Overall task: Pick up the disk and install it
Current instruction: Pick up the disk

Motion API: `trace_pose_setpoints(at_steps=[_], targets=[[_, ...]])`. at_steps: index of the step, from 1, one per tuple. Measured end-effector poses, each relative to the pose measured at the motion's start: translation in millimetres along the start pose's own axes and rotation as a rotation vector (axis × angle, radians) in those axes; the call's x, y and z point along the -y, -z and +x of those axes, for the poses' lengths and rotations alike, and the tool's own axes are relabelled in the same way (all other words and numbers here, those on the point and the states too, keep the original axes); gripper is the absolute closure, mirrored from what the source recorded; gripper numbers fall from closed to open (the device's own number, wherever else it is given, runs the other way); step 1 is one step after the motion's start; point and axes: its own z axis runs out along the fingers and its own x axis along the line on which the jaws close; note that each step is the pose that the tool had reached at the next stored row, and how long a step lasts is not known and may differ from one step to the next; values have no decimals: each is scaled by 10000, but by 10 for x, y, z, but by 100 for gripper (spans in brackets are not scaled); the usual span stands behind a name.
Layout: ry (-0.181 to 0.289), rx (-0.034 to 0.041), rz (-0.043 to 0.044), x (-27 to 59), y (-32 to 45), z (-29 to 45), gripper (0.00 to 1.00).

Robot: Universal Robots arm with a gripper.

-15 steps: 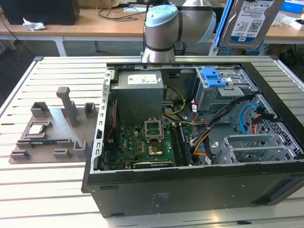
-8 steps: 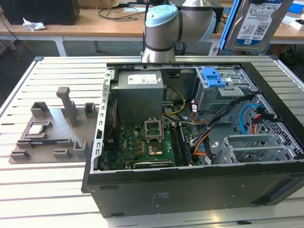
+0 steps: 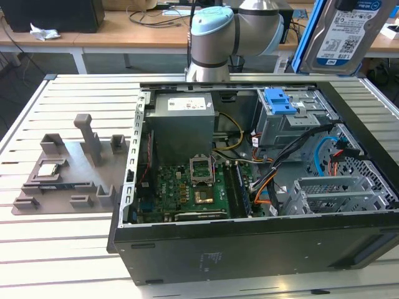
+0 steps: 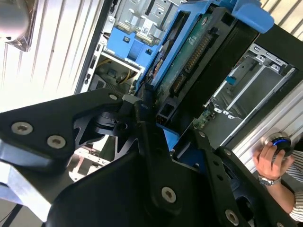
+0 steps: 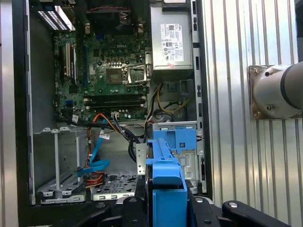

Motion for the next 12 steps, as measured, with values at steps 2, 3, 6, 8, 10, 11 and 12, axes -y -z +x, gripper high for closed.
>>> trace_pose_setpoints(at_steps=[2, 3, 6, 8, 10, 11, 12], targets=[[0, -1, 0, 6, 2, 43, 63], [2, -1, 0, 9, 3, 66, 63], [2, -1, 0, 15, 4, 103, 63], [1, 0, 0, 19, 5, 126, 63], [1, 0, 0, 23, 5, 147, 63], [1, -1, 0, 25, 6, 158, 63], [1, -1, 0, 28, 7, 171, 63]])
